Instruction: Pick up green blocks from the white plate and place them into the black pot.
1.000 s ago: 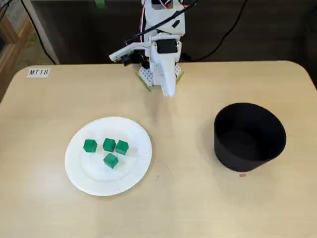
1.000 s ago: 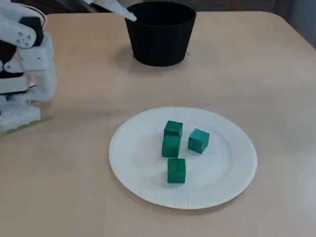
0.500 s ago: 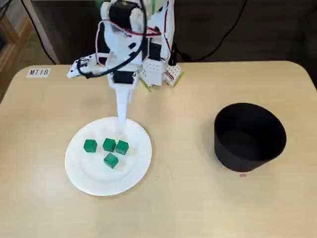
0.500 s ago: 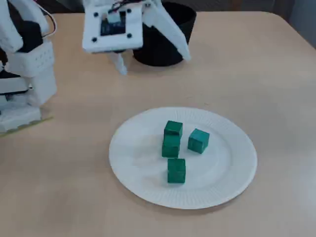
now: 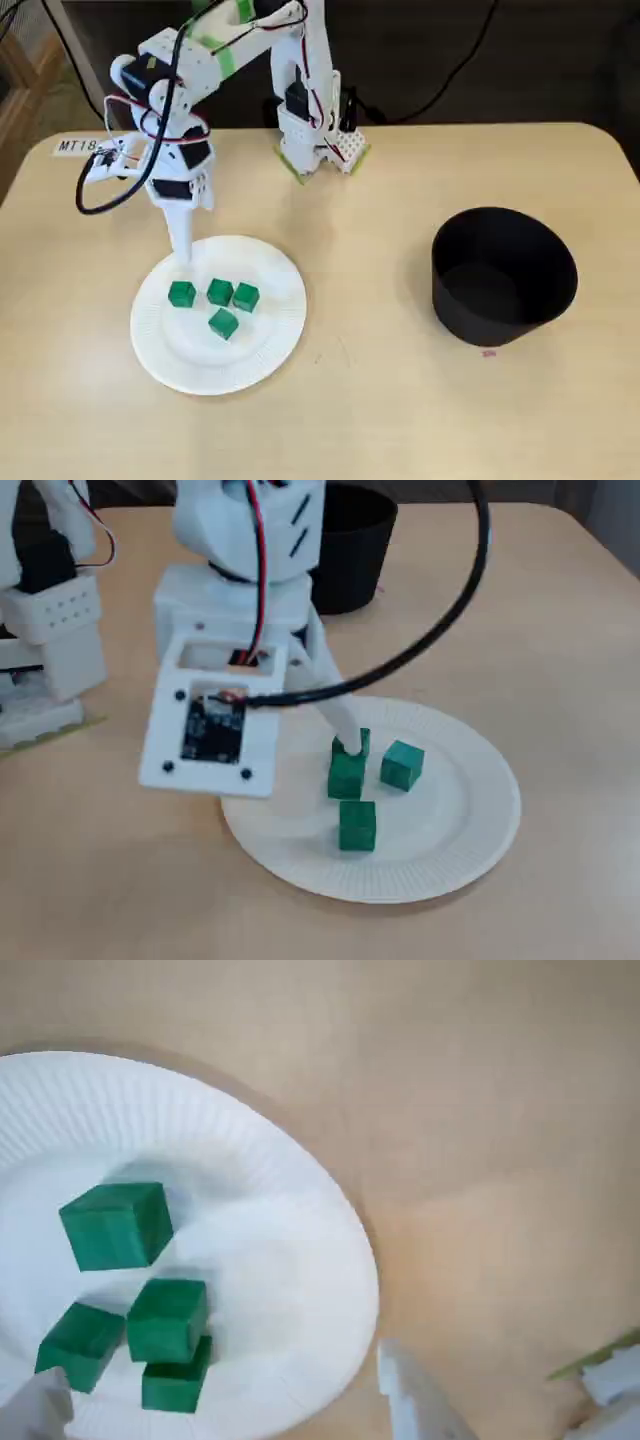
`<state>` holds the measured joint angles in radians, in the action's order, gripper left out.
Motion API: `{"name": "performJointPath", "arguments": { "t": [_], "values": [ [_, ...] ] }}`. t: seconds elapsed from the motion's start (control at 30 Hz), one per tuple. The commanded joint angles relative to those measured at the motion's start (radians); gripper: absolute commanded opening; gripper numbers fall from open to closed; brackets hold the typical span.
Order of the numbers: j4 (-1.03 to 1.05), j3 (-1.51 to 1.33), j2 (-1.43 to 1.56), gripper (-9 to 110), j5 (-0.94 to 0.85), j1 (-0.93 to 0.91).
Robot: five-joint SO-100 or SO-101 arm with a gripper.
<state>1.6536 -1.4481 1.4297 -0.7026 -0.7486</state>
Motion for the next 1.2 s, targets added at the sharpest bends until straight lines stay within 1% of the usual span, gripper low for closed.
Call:
{"name": "performJointPath", "arguments": {
  "t": [0.0, 0.27, 0.53, 0.87, 1.17],
  "values": [
    [0.005, 0.071, -0.041, 45, -0.014, 0.003],
    [0.0, 0.198, -0.192, 46, 0.055, 0.023],
    [-0.002, 0.38, -0.354, 45, 0.15, 0.091],
    [-0.002, 0.439, -0.437, 45, 0.156, 0.089],
    [-0.003, 0.581, -0.545, 42, 0.164, 0.104]
  ]
}}
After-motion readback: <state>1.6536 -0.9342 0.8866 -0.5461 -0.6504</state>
